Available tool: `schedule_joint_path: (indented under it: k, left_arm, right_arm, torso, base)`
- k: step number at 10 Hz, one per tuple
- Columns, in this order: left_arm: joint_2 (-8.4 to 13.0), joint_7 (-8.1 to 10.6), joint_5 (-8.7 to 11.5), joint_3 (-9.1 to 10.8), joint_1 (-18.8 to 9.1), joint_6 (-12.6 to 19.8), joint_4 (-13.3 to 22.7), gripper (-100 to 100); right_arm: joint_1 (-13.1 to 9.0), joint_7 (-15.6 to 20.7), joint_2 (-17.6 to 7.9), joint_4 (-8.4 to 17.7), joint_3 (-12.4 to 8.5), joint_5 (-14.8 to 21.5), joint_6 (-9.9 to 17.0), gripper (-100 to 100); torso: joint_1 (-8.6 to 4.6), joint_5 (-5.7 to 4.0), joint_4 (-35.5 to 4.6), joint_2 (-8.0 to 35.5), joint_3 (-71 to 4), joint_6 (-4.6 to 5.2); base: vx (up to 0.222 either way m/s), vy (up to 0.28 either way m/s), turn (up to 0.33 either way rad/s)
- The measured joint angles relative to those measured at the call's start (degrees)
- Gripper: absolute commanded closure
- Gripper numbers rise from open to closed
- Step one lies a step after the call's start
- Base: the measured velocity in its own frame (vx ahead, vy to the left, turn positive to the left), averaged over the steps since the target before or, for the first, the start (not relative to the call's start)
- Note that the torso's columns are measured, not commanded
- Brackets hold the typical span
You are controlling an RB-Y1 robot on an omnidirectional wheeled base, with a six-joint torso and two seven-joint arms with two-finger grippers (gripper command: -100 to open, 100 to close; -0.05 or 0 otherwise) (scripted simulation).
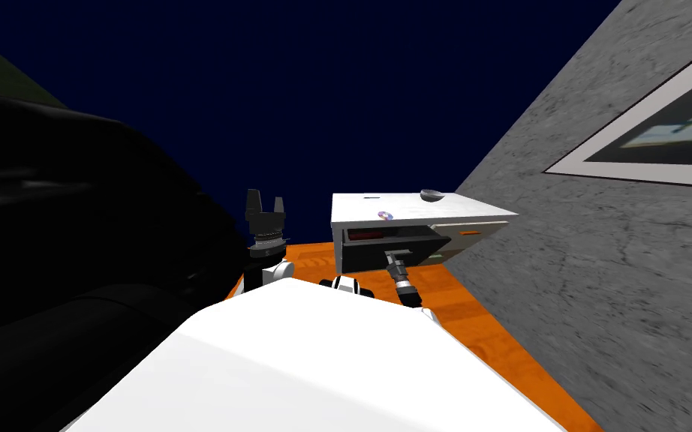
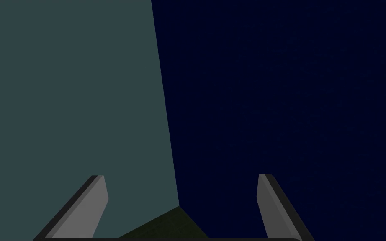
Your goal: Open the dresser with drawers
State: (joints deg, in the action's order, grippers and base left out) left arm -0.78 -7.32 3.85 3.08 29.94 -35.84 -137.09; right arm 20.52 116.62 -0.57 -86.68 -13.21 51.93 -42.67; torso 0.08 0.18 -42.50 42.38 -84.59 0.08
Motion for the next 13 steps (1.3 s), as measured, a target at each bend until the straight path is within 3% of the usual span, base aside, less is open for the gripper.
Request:
schedule_joint_path:
  k: [3,4,13]
  left_arm:
    - [0.0,0.00,0.0,0.00,0.0,0.0,0.0,0]
    - [0.0,0.00,0.0,0.00,0.0,0.0,0.0,0]
    - [0.0,0.00,0.0,0.00,0.0,0.0,0.0,0]
  right_arm:
    - [0.5,-0.3,-0.3,-0.7,0.0,-0.1,-0.4,100]
    - [0.7,-0.3,-0.3,-0.5,0.1,0.0,-0.4,-100]
    - [-1.5,-12.8,-8.7,-7.3,0.8,1.6,9.7,-100]
  torso:
    - [0.00,-0.01,-0.1,0.3,0.2,-0.02]
    - [0.11,0.01,0.0,-0.1,0.0,-0.08]
    - [0.11,0.11,-0.2,0.3,0.2,-0.03]
  base:
    - [-0.157,-0.032,-0.025]
    - [-0.054,0.011,0.051]
    - [-0.044,0.032,0.041]
